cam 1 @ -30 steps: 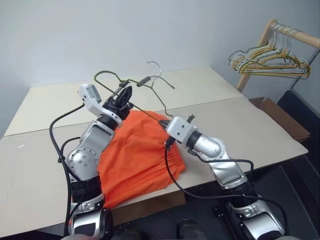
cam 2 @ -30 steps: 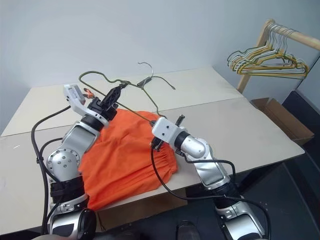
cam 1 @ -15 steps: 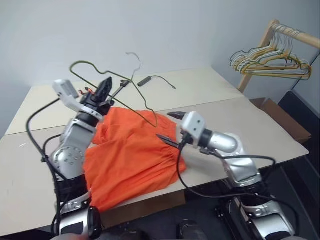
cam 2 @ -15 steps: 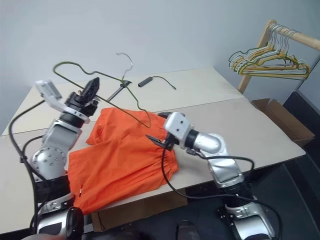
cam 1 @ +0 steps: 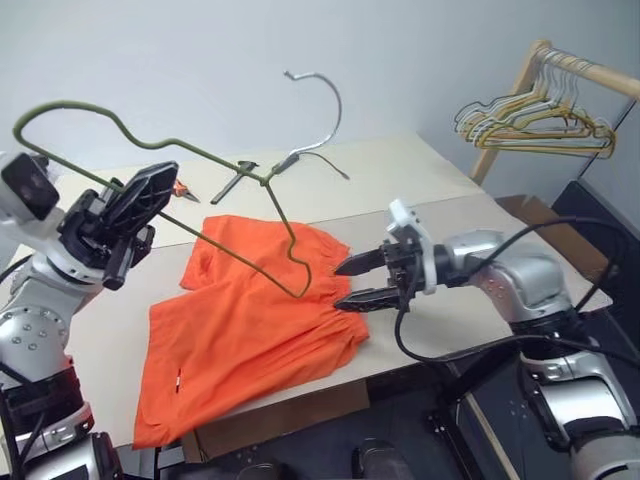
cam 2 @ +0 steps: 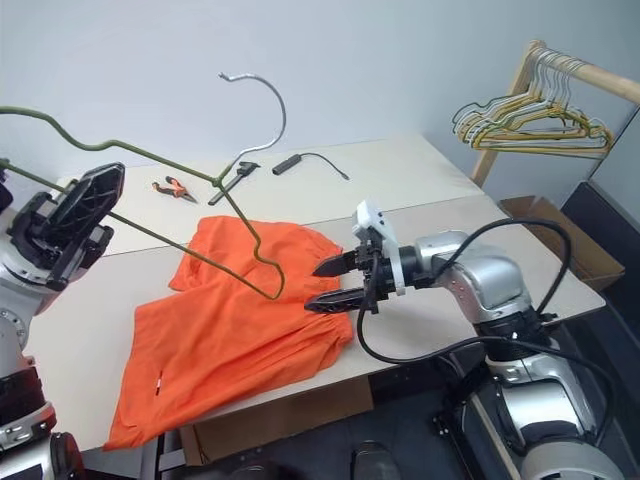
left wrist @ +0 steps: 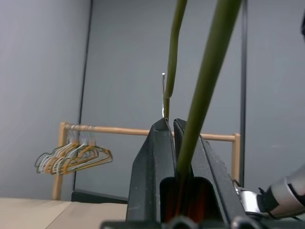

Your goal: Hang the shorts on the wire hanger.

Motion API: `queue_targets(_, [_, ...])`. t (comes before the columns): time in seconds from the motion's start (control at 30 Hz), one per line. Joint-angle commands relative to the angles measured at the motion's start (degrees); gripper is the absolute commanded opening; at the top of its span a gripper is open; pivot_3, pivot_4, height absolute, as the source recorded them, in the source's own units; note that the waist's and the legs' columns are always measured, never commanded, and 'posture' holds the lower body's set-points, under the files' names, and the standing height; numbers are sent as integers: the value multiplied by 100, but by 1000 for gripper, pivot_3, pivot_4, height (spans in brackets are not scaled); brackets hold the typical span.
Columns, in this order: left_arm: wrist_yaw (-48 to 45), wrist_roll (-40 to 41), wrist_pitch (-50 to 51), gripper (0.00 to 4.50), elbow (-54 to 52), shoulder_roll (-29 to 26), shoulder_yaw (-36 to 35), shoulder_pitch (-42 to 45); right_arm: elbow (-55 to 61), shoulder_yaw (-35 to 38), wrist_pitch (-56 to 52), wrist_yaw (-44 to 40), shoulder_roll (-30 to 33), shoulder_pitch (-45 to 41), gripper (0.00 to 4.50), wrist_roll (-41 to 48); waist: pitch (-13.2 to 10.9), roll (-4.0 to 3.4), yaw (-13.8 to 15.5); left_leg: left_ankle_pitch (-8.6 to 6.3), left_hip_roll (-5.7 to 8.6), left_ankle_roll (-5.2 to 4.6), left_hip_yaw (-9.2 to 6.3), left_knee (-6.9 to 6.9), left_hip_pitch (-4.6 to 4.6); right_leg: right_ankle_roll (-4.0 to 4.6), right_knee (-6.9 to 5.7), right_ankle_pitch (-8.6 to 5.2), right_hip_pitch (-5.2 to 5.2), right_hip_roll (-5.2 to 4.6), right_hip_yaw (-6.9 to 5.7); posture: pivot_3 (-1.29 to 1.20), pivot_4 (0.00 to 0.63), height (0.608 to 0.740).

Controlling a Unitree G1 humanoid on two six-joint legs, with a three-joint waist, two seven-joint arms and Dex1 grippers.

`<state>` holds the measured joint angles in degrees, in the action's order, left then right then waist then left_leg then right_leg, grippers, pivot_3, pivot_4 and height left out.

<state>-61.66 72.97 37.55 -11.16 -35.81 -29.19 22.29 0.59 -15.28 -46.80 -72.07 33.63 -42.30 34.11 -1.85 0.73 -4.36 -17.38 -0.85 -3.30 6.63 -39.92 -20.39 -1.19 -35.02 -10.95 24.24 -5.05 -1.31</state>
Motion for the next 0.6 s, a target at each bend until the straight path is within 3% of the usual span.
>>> queue_targets(0.03, [-14,-27,-158,0,-35,62,69,214,17,45,-91,60,-251,-286,4470,37,0,0,35,4,0,8,0,0,0,0,-1,0,1,0,1,-47,0,740])
queue_targets(0.37, [34,-74,-203,0,-111,309,189,179,138,279,-523,533,-938,-308,4470,333,0,0,43,9,0,23,1,2,-18,0,1,1,14,-4,-4,-68,0,740])
queue_targets(0.47, [62,-97,-252,0,-131,365,212,163,207,286,-592,565,-1004,-280,3928,376,0,0,38,9,1,23,1,1,-18,0,0,1,14,-4,-4,-69,0,740])
queue_targets(0.6, [75,-48,-228,0,-132,374,222,156,234,345,-642,683,-1070,-264,2522,465,0,0,34,9,0,24,1,2,-16,0,-2,1,14,-2,-4,-70,0,740])
